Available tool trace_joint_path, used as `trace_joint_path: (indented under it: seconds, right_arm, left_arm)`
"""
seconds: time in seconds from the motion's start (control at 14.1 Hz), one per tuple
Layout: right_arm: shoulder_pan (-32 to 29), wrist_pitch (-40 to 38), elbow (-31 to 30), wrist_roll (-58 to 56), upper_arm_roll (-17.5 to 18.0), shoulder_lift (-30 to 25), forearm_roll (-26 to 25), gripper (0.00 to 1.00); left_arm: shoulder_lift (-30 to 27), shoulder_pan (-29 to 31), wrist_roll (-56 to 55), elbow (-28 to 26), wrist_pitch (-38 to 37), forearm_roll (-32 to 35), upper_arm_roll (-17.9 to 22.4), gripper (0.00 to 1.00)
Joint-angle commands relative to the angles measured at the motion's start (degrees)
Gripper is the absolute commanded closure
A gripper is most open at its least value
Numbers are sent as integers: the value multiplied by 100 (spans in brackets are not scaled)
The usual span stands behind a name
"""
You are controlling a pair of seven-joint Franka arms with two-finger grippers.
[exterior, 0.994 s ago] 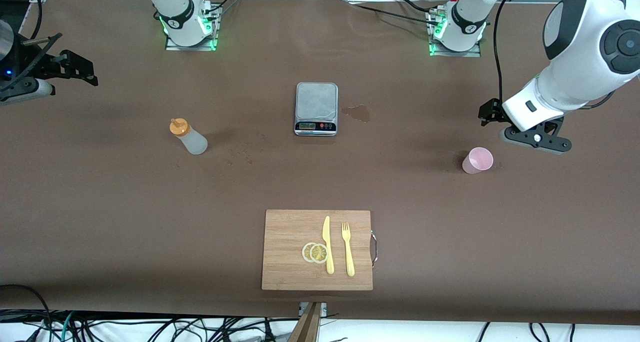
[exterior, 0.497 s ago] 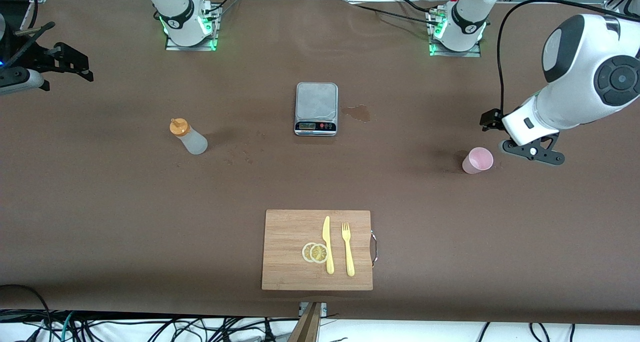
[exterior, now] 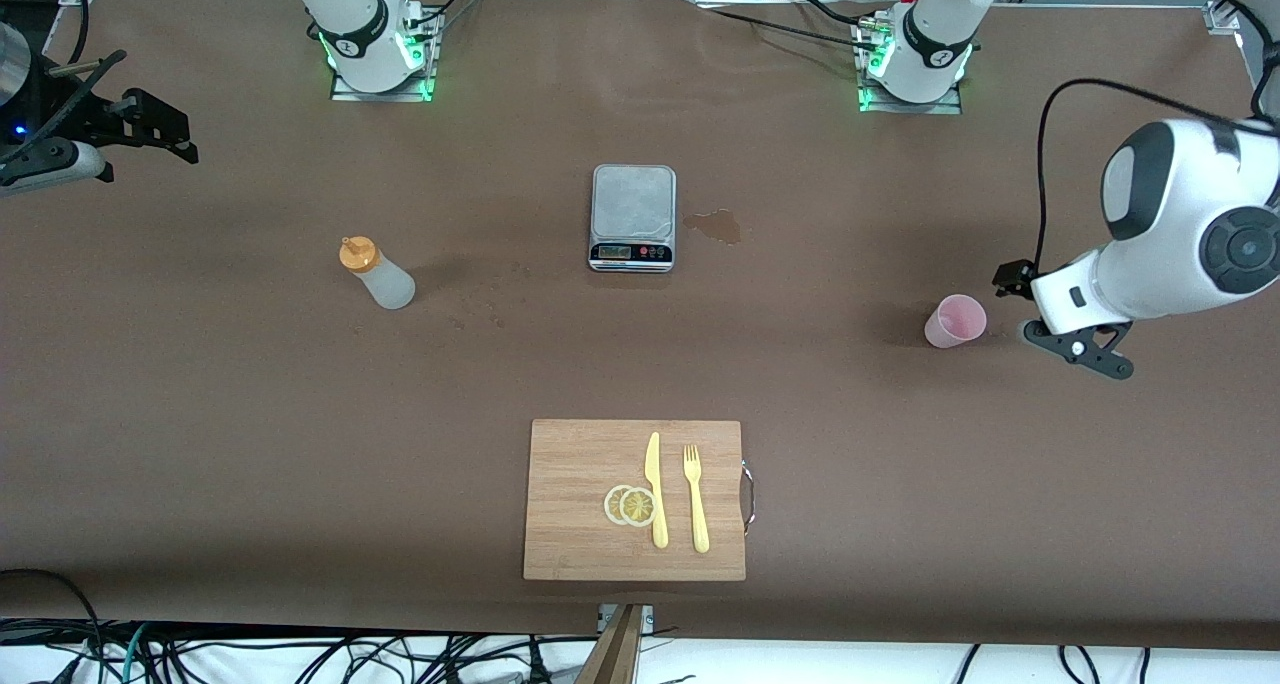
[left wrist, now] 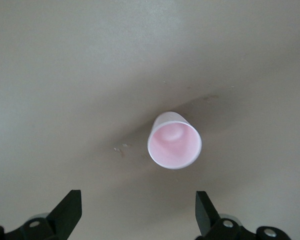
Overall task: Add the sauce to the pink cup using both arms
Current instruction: 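Carry the pink cup with the left gripper onto the digital scale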
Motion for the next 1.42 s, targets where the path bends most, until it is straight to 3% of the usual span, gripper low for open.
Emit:
trace_joint_path:
  seconds: [0.0,0.28,0.43,0.71,0.85,1.14,1.35]
  right_arm:
    - [13,110,-227,91,34,-223,-81,0]
    - [13,171,-262,91,43,-223,-90,0]
    - [13,198,-262,91,43,-223,-90,0]
    - [13,207,-262,82,43,-223,-90,0]
    - [13,207,-253,82,43,-223,-90,0]
    - [13,215,-262,82,43,-214,-90,0]
    - [13,198,-262,82,43,-214,-125,0]
  left_arm:
    - [26,57,410,-650,919,143,-32,0]
    - [157,66,428,-1267,1793,160,-32,3]
    - [342,66,428,-1268,1951,431,-32,15]
    - [588,66,428,-1259,2101,521,-49,74]
    - [632,66,428,-1233,2101,521,-49,99]
    - [519,66,350,-1189,2005,372,-102,100]
    - [246,5,44,-865,1191,-531,-592,100]
